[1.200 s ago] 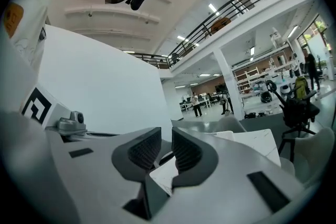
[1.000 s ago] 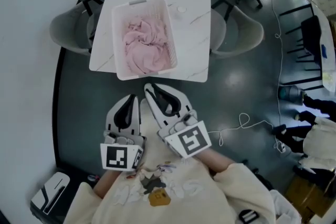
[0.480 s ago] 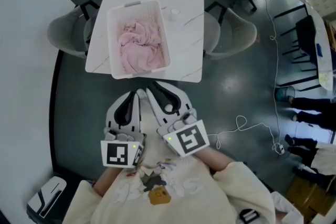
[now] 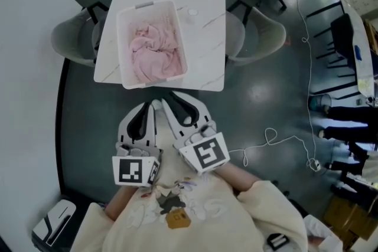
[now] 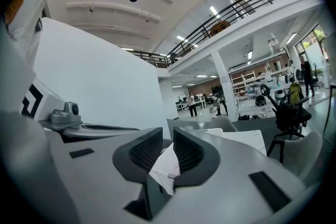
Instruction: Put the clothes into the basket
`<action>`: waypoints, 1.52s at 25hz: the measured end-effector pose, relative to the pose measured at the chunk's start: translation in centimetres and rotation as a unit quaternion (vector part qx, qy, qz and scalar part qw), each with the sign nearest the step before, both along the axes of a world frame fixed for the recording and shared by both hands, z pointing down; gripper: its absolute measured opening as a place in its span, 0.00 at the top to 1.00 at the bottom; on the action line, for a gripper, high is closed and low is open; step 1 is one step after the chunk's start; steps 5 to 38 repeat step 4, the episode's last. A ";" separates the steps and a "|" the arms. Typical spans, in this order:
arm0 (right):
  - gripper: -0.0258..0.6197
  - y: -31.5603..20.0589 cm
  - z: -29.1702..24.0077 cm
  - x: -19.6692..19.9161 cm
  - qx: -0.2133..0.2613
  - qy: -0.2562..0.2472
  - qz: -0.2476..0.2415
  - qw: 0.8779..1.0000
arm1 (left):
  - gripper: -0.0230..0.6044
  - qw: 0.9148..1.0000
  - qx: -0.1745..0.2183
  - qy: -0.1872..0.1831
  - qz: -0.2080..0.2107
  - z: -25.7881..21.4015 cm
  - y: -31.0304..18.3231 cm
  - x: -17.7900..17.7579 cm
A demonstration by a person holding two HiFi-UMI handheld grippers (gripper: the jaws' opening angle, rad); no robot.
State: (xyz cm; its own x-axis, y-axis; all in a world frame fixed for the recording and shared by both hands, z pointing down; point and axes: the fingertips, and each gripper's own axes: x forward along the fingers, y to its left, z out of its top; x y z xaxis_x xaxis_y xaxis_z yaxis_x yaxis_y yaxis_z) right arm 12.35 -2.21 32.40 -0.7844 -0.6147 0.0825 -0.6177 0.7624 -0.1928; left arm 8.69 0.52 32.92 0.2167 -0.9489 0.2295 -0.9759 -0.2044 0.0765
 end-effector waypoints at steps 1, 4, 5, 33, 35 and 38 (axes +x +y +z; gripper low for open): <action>0.89 -0.1 0.1 0.1 0.000 0.000 0.002 1.000 | 0.94 1.000 0.001 0.001 0.000 0.0 -0.1 0.0; 0.89 -0.4 0.1 0.3 0.001 0.001 0.005 1.000 | 0.94 1.000 0.007 0.003 -0.001 -0.1 -0.3 0.0; 0.89 -0.4 0.1 0.3 0.001 0.001 0.005 1.000 | 0.94 1.000 0.007 0.003 -0.001 -0.1 -0.3 0.0; 0.89 -0.4 0.1 0.3 0.001 0.001 0.005 1.000 | 0.94 1.000 0.007 0.003 -0.001 -0.1 -0.3 0.0; 0.89 -0.4 0.1 0.3 0.001 0.001 0.005 1.000 | 0.94 1.000 0.007 0.003 -0.001 -0.1 -0.3 0.0; 0.89 -0.4 0.1 0.3 0.001 0.001 0.005 1.000 | 0.94 1.000 0.007 0.003 -0.001 -0.1 -0.3 0.0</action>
